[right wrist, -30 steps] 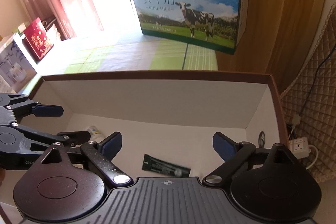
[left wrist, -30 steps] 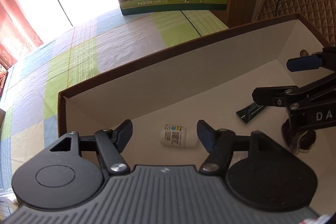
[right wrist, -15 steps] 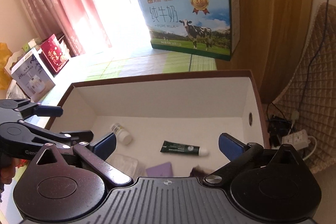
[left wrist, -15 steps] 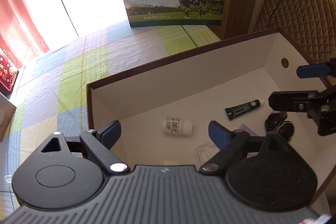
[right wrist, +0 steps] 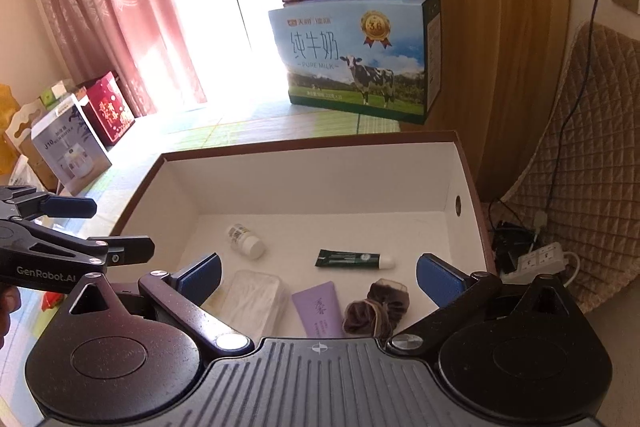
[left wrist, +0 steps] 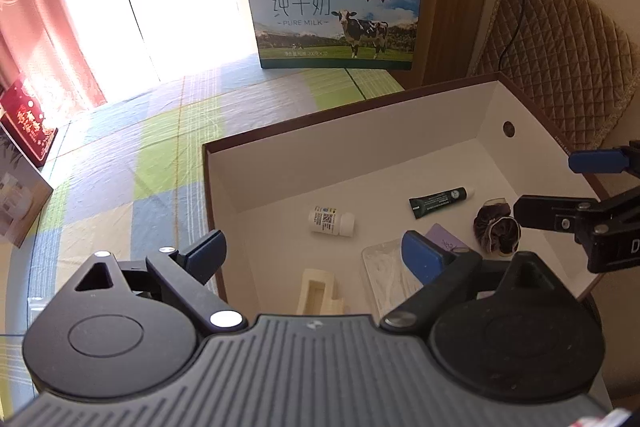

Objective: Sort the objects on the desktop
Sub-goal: 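Move both tools back from the box toward the red packet and clear cup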

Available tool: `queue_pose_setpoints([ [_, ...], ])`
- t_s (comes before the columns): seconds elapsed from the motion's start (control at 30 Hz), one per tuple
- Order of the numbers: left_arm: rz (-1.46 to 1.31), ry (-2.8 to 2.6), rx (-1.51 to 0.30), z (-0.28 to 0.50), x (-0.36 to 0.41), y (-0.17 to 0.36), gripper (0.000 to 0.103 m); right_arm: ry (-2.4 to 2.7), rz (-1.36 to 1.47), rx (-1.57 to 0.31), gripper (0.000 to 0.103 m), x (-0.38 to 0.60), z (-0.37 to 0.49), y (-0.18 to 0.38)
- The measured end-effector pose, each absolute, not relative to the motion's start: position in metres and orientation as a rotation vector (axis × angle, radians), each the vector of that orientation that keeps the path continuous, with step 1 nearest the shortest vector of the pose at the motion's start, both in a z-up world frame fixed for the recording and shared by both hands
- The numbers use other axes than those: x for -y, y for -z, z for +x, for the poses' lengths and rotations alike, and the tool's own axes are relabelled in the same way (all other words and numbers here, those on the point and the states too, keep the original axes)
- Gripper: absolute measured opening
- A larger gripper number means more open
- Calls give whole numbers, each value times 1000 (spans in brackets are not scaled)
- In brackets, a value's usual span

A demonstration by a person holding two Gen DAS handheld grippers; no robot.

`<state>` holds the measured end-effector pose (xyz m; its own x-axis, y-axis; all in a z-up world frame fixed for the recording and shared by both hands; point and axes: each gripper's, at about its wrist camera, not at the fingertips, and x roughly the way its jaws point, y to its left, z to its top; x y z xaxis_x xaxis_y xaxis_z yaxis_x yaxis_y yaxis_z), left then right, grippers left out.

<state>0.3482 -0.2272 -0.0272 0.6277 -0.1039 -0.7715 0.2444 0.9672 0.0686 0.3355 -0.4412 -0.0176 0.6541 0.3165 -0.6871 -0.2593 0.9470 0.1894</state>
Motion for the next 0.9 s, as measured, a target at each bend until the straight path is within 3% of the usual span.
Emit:
queue_pose_setpoints([
  [0.9,135,145,-845,254,185,8,98,-325,52,-791,101,404,248,9],
])
